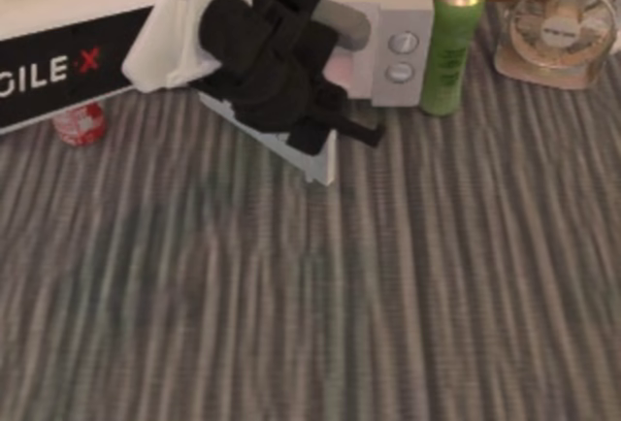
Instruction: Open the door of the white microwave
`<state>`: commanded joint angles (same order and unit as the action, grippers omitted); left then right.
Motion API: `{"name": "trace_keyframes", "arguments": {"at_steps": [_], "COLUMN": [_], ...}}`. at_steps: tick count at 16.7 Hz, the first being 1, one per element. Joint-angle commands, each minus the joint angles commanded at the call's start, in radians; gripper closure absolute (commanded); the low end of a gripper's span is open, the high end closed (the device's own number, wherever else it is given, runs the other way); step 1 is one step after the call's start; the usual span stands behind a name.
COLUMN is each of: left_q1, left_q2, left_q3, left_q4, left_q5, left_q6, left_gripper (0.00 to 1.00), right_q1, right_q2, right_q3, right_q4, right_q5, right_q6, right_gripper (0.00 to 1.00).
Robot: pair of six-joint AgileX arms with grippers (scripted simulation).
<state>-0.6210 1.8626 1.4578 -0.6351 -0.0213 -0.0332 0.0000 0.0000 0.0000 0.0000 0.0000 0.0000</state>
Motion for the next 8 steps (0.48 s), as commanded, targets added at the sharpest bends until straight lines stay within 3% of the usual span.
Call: {"name": "trace_keyframes", "arguments": {"at_steps": [8], "left_q1": [0.038], "left_q2": [-0.061], "left_q3": [-0.074], "left_q4": [0.015], "left_q5": [0.071], "left_q6": [0.119], "left_gripper": [1.0], "right_q1": [0.0], "right_q2": [0.0], "right_q3": [0.0], "right_q4": [0.0], "right_q5": [0.0], "right_q6": [0.0], "right_gripper": [0.0]}}
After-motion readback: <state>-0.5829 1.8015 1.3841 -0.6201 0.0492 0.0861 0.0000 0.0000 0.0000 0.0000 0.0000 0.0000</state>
